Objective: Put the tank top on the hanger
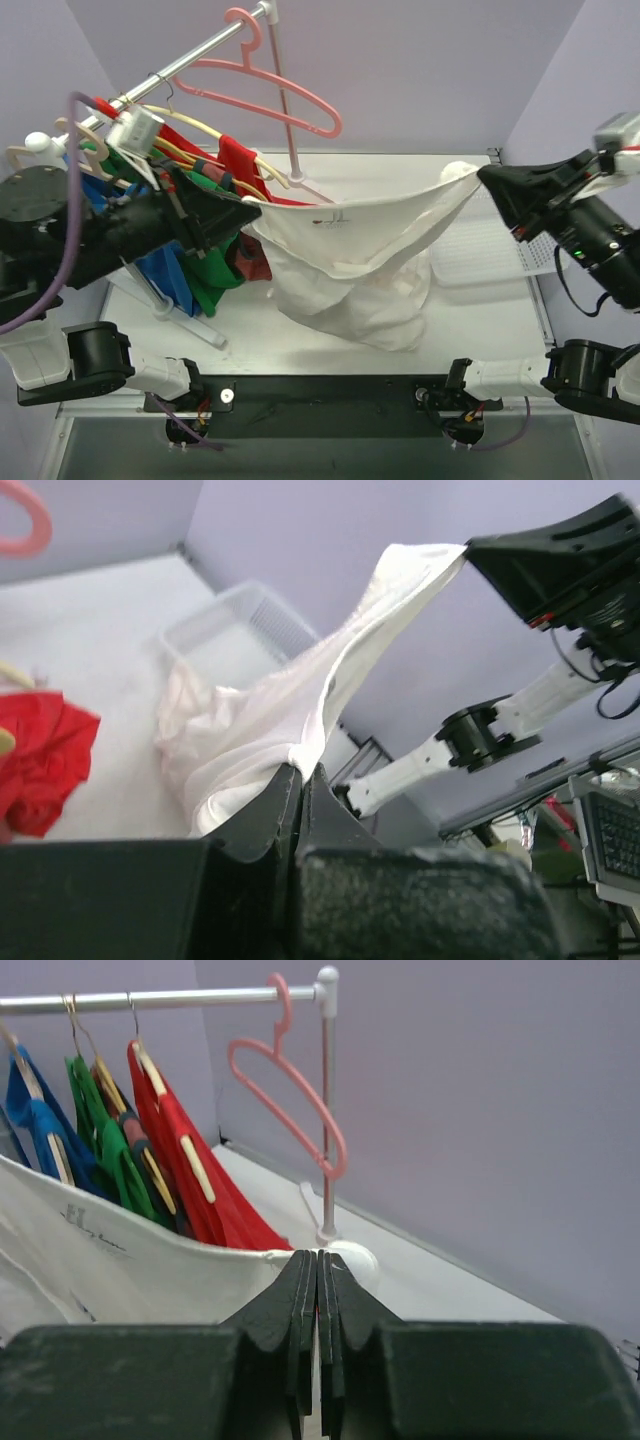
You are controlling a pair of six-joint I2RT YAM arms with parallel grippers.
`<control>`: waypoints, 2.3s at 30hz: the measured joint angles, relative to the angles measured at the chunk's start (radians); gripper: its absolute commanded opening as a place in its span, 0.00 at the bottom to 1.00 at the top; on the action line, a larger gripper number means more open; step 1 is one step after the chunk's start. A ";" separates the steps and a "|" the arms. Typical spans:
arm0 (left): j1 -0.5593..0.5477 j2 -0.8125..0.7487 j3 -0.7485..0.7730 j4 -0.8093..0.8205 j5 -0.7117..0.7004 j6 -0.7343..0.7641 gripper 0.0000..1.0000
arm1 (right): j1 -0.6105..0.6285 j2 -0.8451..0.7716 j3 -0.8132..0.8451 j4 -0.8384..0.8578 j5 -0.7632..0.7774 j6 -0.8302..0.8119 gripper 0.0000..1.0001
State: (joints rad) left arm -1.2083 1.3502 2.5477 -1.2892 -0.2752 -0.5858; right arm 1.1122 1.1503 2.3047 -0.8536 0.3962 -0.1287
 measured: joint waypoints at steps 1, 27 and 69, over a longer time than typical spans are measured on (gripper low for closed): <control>0.000 0.014 0.053 0.016 -0.003 0.018 0.00 | 0.023 0.016 0.050 0.000 0.027 -0.009 0.00; 0.032 -0.262 -1.507 0.527 0.010 -0.179 0.13 | -0.222 -0.385 -1.421 0.089 0.215 0.367 0.04; 0.039 -0.919 -1.746 0.451 0.064 -0.269 0.97 | -0.763 0.613 -0.443 0.797 -0.962 0.631 0.83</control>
State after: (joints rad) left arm -1.1694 0.4309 0.8021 -0.8383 -0.2111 -0.8547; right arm 0.3492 1.7634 1.8614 -0.0563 -0.5663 0.5022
